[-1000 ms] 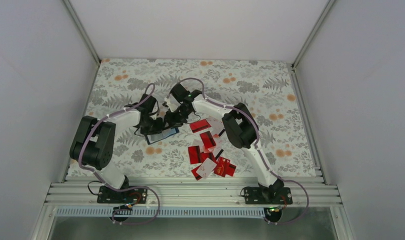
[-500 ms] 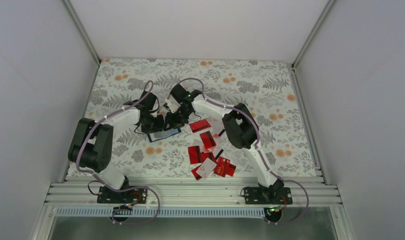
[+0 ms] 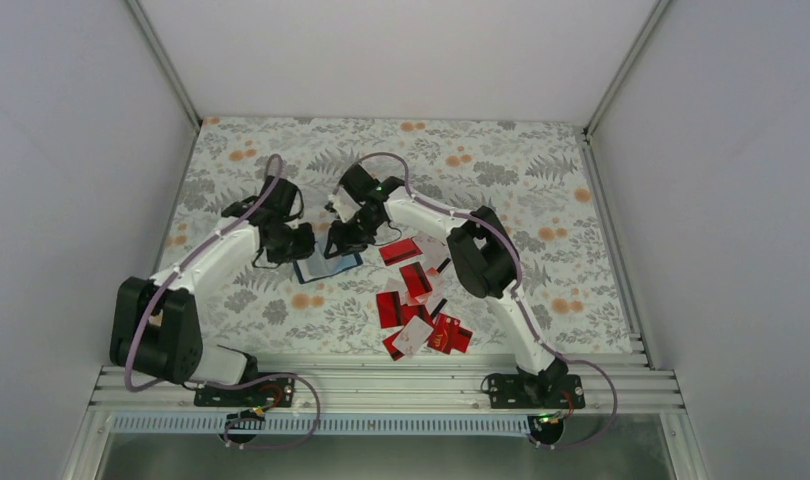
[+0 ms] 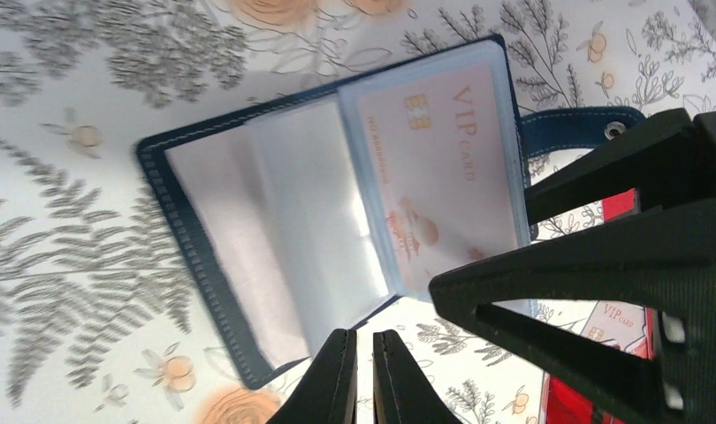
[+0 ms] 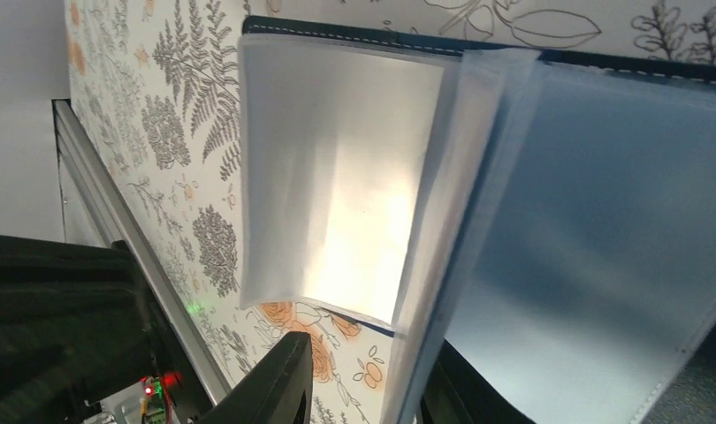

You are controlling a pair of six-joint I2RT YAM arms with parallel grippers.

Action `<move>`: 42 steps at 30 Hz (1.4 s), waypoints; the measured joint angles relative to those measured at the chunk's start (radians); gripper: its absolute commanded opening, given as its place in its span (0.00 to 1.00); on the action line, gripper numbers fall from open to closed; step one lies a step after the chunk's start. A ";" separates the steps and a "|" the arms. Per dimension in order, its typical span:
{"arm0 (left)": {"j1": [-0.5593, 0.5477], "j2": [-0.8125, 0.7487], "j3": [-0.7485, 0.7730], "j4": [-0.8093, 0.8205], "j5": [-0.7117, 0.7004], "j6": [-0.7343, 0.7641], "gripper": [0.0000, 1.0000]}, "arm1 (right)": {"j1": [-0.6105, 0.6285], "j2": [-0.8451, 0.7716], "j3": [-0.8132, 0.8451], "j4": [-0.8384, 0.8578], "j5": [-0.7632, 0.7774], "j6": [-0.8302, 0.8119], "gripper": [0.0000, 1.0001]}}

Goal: Put the credit cards into the card holder

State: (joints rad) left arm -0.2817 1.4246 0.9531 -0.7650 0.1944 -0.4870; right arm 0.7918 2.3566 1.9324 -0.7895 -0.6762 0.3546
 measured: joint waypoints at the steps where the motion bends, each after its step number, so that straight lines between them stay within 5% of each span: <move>1: 0.006 -0.015 0.002 -0.012 -0.009 0.000 0.07 | 0.000 0.000 0.002 0.002 -0.005 0.002 0.30; 28: 0.058 -0.325 0.077 -0.150 -0.165 -0.019 0.11 | 0.083 0.023 0.197 0.051 -0.104 0.073 0.32; 35: 0.057 -0.360 0.004 -0.142 -0.131 -0.021 0.16 | 0.052 -0.164 -0.055 0.025 0.035 0.025 0.33; 42: 0.039 -0.416 -0.081 -0.049 0.037 0.027 0.30 | -0.051 -0.553 -0.454 0.061 0.118 0.019 0.42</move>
State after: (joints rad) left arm -0.2428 1.0084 0.8722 -0.8143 0.2314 -0.4603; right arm 0.7410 1.8034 1.4784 -0.7280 -0.5579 0.3740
